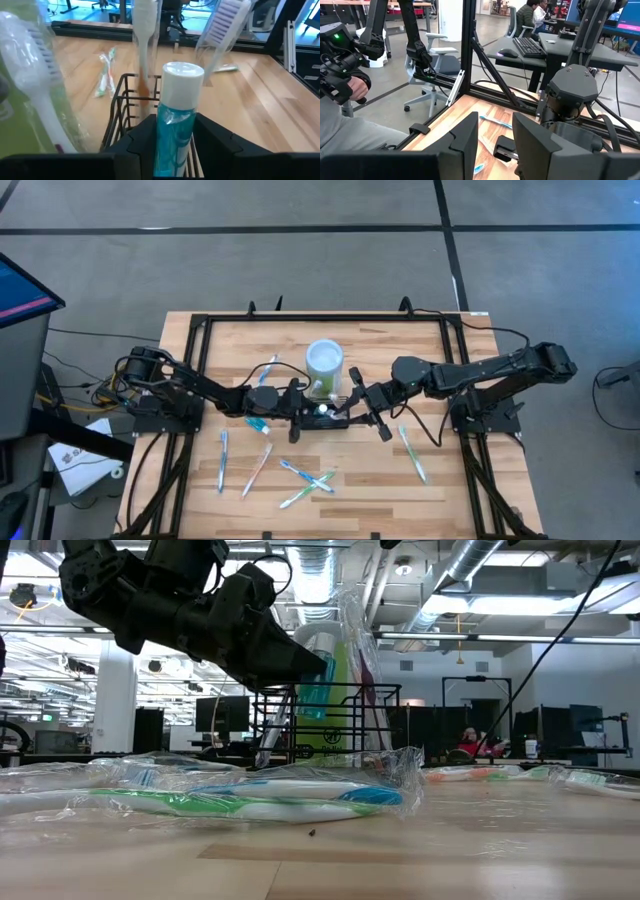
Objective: Pick & Place toothbrushing station
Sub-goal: Put the right mouthwash into the the wire organizer
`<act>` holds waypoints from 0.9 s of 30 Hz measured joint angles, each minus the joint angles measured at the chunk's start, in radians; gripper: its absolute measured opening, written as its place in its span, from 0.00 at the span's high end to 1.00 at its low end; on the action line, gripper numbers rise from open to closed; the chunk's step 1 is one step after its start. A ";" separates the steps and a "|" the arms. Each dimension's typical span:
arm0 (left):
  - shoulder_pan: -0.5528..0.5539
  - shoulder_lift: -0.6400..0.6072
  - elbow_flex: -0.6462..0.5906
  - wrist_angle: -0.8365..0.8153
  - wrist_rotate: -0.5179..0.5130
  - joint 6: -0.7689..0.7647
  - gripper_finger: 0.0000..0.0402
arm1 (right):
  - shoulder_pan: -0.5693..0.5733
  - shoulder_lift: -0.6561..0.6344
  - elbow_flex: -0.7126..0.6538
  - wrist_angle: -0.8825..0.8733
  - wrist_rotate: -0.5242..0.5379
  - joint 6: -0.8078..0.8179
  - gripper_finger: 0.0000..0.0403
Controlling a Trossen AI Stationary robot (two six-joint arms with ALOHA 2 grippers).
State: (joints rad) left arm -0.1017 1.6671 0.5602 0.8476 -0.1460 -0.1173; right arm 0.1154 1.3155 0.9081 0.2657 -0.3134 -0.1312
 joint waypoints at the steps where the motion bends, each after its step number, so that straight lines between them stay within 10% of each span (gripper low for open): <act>1: 0.000 0.000 0.000 -0.003 0.005 0.000 0.72 | 0.000 0.000 0.000 0.000 0.000 0.000 0.72; 27: 0.000 0.000 0.000 -0.004 0.048 0.000 0.67 | 0.000 0.000 0.000 -0.004 0.000 0.000 0.72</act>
State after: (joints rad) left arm -0.1017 1.6672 0.5598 0.8436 -0.0978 -0.1173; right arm 0.1154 1.3155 0.9081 0.2615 -0.3134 -0.1313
